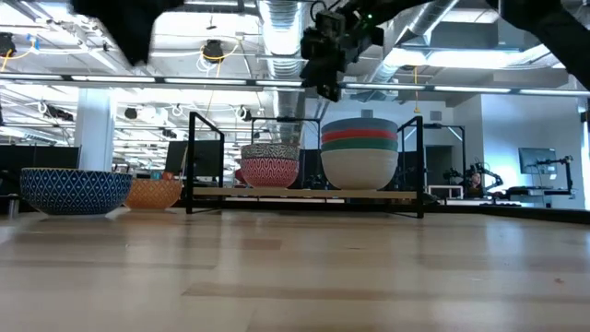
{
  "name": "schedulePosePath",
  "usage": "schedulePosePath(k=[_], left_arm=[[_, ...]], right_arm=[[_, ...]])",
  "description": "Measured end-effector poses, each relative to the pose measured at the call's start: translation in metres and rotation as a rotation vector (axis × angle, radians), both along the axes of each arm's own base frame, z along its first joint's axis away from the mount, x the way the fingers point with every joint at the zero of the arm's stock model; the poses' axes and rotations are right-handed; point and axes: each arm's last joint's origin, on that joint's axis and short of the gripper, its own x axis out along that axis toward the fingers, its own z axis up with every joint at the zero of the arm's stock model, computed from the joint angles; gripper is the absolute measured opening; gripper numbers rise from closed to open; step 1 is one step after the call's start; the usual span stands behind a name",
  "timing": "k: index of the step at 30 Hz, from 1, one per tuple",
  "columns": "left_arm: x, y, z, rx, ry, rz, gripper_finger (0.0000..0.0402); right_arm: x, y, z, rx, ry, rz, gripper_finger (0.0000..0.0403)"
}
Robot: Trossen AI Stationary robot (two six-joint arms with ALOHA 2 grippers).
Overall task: Place and stack bowls onto a shelf
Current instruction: Stack the small yellow bowl on the small red bowl on the shelf
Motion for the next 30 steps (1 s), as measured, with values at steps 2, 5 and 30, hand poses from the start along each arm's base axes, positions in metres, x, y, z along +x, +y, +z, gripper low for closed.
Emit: schedulePosePath(k=[2, 5, 30], left_arm=[[-0.014, -0.005, -0.019, -0.042, -0.058, 0.006, 0.0119], [-0.029, -0.008, -0.048, -0.086, -0.121, 0.009, 0.0119], [-0.034, 0.009, -0.155, -0.097, 0.007, -0.172, 0.0154]], right_arm=[[0.003, 0.014, -0.004, 0.025, 0.042, 0.033, 0.0133], [0.007, 0.043, -0.008, 0.028, 0.102, 0.061, 0.015], [-0.094, 0.199, -0.018, 0.012, 0.132, -0.334, 0.0162]])
